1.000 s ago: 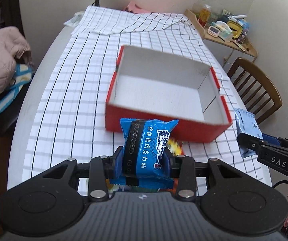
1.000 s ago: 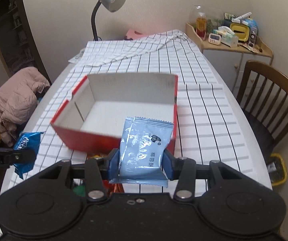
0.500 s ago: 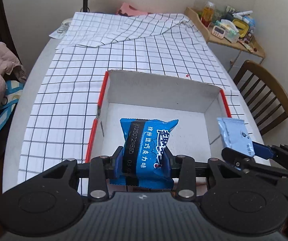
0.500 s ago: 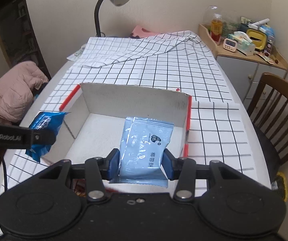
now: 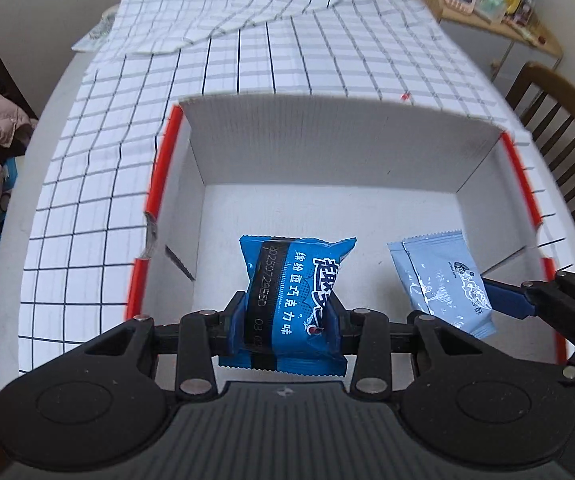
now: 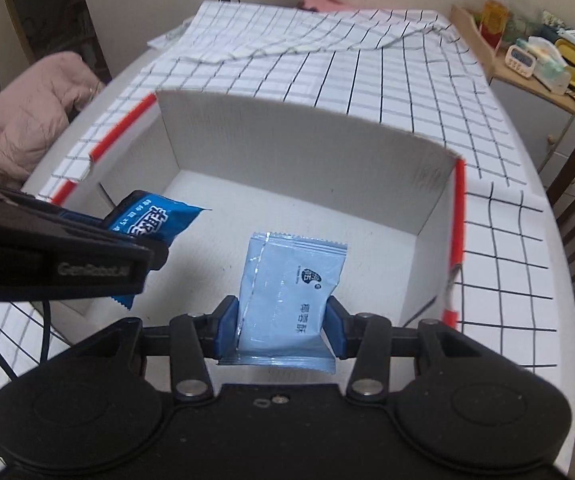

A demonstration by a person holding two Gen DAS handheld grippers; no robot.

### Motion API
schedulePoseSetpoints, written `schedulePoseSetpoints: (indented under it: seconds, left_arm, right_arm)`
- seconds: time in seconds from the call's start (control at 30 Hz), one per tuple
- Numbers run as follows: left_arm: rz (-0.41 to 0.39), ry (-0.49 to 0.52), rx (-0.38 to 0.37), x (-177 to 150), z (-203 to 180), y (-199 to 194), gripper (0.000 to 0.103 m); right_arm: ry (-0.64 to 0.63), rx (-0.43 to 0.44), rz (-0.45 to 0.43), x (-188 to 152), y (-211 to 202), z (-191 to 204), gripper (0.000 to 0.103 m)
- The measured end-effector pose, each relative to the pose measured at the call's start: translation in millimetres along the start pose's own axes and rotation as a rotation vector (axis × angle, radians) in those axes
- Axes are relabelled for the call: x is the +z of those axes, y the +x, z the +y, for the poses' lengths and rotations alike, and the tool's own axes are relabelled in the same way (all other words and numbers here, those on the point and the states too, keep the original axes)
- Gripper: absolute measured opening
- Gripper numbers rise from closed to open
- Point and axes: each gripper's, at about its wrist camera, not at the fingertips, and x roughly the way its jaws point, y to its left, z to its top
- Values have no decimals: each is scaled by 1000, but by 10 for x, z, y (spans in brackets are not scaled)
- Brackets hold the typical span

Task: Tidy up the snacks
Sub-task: 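Carry both packets over the red box and open both tools to drop them, then withdraw both tools from the box back toward the snack pile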

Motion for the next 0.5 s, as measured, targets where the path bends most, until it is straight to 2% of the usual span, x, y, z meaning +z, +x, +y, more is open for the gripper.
schedulePoseSetpoints:
  seconds: [0.17,0.43,0.5]
  left_arm:
    - [37,22,14,4,-55,168,39]
    - [29,47,29,12,-83,168,41]
    - [23,50,20,6,-89,144,48]
  right_arm:
    - [-15,10,50,-27,146,15,44]
    - [-12,23,71,-28,177,-5,46]
    - [-11,26,70,-26,172,-3,54]
